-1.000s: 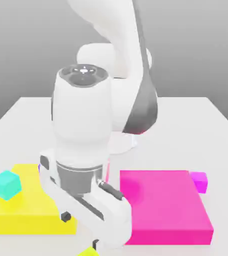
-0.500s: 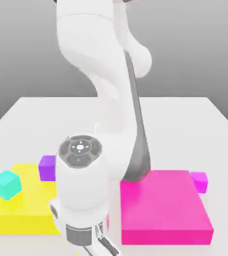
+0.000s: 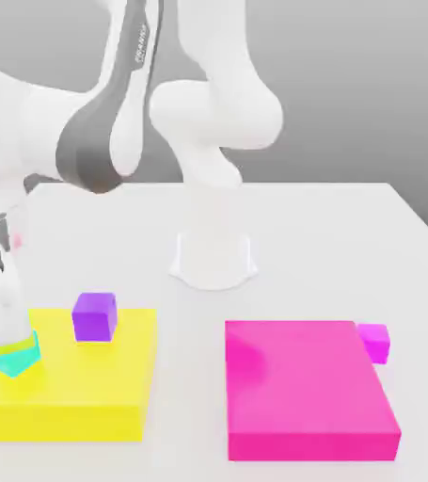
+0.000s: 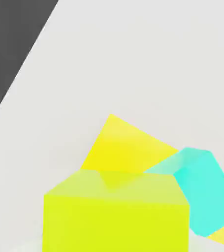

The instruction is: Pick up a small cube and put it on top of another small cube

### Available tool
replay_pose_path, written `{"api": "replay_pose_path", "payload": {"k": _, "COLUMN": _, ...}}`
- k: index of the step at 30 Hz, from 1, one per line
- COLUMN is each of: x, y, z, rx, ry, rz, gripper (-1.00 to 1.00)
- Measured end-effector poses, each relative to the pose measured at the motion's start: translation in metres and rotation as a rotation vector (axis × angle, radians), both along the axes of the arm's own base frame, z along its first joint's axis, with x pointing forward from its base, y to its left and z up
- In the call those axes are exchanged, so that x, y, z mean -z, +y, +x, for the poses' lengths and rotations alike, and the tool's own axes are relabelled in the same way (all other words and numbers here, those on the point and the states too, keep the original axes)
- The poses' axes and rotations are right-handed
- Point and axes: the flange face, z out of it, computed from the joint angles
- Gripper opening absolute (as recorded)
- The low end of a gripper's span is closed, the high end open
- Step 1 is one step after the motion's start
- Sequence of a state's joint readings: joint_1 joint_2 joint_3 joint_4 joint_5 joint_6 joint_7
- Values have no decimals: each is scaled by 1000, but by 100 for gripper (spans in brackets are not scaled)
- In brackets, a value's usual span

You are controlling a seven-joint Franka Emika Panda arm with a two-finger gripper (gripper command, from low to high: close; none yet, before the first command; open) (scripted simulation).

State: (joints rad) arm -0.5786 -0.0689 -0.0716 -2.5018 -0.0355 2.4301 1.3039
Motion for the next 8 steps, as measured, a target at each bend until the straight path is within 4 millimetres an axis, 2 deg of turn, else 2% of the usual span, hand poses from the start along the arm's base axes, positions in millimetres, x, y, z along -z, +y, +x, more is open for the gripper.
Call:
{"api": "replay_pose_path", "payload": {"k": 2, "x": 11, "y": -2, "z": -8, "rx": -2, "ry": -12, "rz": 11, "gripper": -100}}
{"api": "replay_pose_path", "payload": {"k": 4, "x": 37, "y": -2, "z": -10, "rx": -4, "ry": -15, "rz": 14, "gripper": -100}}
{"api": "replay_pose_path", "payload": {"k": 5, "x": 49, "y": -1, "z": -10, "rx": -5, "ry": -15, "rz": 14, "gripper": 100}}
{"api": "replay_pose_path", "payload": {"k": 8, "x": 49, "y": -1, "z": -10, "rx": -5, "ry": -15, "rz": 14, "gripper": 100}}
